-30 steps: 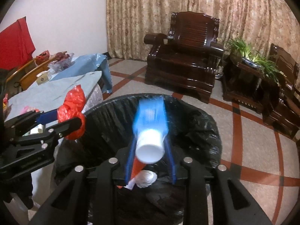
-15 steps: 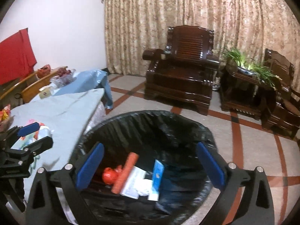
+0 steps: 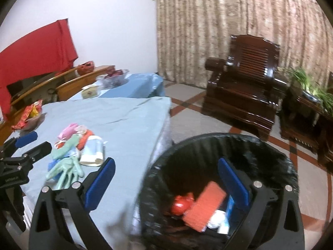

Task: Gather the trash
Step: 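Move both tools back over the trash pile on the table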

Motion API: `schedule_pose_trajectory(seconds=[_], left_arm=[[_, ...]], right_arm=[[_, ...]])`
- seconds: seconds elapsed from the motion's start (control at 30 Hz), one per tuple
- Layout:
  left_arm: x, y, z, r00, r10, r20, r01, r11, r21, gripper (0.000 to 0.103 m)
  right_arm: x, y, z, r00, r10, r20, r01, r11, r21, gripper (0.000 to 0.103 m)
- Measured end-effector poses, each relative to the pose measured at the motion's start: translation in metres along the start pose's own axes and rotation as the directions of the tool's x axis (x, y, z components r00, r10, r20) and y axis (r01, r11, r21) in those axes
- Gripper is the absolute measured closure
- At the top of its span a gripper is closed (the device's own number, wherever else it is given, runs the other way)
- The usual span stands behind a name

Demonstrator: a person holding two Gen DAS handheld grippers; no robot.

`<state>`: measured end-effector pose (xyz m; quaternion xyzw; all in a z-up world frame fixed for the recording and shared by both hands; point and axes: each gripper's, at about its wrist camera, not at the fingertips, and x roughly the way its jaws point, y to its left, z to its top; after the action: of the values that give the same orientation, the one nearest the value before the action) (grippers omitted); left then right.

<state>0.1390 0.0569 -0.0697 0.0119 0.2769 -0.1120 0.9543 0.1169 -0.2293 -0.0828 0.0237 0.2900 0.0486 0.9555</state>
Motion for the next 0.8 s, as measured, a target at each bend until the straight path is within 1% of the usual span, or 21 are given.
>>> schedule_pose_trajectory(seconds=[0.1, 0.27, 0.47, 0.6, 0.73, 0.8], left_arm=[[-0.004, 0.025, -0.002, 0.999, 0.046, -0.001, -0.046, 0.999, -0.029, 0.01], [-0.005, 0.054, -0.005, 0.995, 0.096, -0.008, -0.097, 0.993, -0.064, 0.01], [0.003, 0.076, -0.012, 0.99, 0.139, -0.031, -0.141, 0.987, -0.08, 0.01], [0.011, 0.09, -0.02, 0.986, 0.156, -0.05, -0.161, 0.982, -0.1, 0.01], [0.022, 0.099, -0.022, 0.984, 0.166, -0.065, -0.173, 0.98, -0.104, 0.01], [0.028, 0.101, -0.024, 0.983, 0.167, -0.073, -0.174, 0.979, -0.108, 0.013]], right_arm=[[0.01, 0.017, 0.003, 0.999, 0.032, -0.006, -0.032, 0.999, -0.004, 0.006], [0.033, 0.042, 0.009, 0.997, 0.068, -0.027, -0.069, 0.997, -0.025, 0.006], [0.063, 0.076, 0.013, 0.996, 0.078, -0.052, -0.084, 0.99, -0.109, 0.006], [0.087, 0.092, 0.01, 0.992, 0.093, -0.081, -0.103, 0.987, -0.125, 0.007], [0.111, 0.105, 0.007, 0.987, 0.105, -0.123, -0.121, 0.984, -0.129, 0.015], [0.123, 0.11, 0.005, 0.984, 0.108, -0.141, -0.127, 0.983, -0.135, 0.019]])
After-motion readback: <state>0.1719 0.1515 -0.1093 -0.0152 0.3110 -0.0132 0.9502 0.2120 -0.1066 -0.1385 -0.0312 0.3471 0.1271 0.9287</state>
